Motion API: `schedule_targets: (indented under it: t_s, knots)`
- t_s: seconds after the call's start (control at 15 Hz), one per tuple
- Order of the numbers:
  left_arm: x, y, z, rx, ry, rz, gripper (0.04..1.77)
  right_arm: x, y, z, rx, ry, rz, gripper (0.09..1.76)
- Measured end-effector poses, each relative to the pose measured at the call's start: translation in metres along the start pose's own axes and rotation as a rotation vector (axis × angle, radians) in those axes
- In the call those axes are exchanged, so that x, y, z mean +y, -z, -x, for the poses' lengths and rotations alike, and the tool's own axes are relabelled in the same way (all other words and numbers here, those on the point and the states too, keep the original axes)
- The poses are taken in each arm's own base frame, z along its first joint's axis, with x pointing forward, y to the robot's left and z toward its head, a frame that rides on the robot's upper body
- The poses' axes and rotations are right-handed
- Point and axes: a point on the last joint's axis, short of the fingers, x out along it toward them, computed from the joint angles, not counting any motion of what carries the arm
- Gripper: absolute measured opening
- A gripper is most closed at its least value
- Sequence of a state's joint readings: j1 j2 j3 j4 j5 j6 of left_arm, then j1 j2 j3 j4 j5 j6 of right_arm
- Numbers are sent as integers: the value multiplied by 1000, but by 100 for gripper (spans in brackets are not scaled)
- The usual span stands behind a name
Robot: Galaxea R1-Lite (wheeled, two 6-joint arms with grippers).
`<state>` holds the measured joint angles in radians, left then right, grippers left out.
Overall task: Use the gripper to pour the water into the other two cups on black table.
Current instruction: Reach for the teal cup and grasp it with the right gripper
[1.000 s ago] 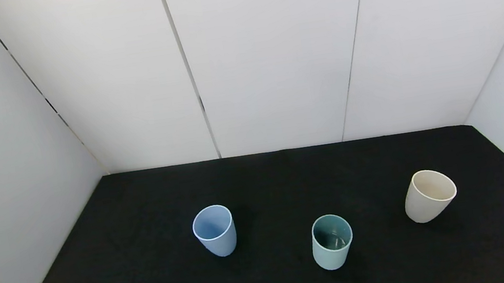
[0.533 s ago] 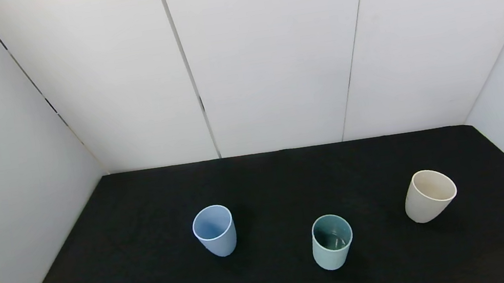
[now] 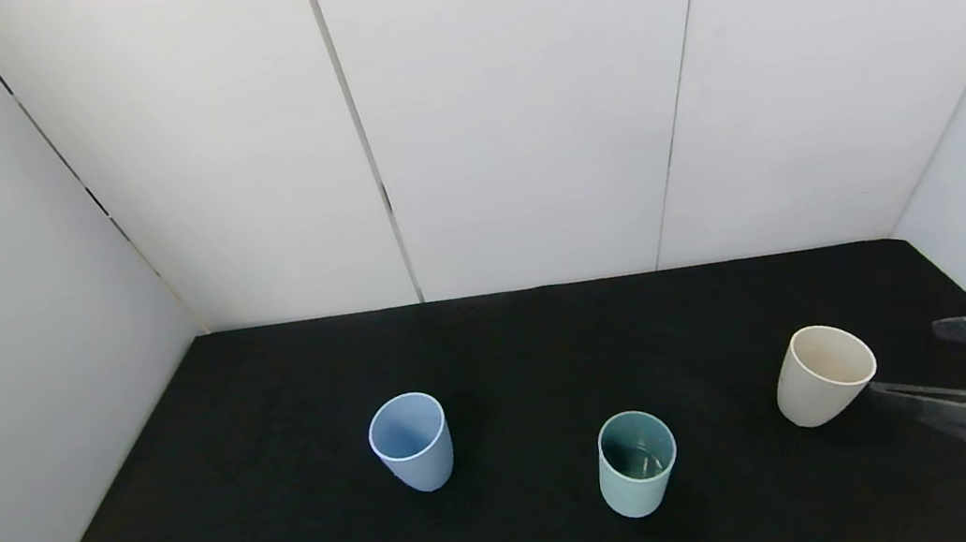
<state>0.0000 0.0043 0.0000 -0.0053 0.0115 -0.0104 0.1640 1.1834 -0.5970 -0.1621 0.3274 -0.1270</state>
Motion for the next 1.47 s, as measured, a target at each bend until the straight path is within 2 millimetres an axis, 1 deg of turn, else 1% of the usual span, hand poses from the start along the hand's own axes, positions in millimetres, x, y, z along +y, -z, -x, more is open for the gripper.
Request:
schedule_targets:
  t_s: [0.13, 0.33, 0.67, 0.93, 1.27, 1.47]
  knots:
    - [0, 0, 0, 0, 0, 0, 172, -1, -6, -21, 22, -6, 6, 171]
    - [0, 0, 0, 0, 0, 0, 172, 5, -13, -50, 54, -44, 9, 171]
    - [0, 0, 0, 0, 0, 0, 172, 18, -14, -94, 89, -123, 34, 171]
    - [0, 0, 0, 0, 0, 0, 172, 21, -5, -120, 123, -150, 40, 171]
    - [0, 0, 0, 0, 0, 0, 172, 36, 14, -142, 203, -209, 55, 171]
    - [0, 0, 0, 0, 0, 0, 172, 44, 22, -156, 216, -234, 68, 171]
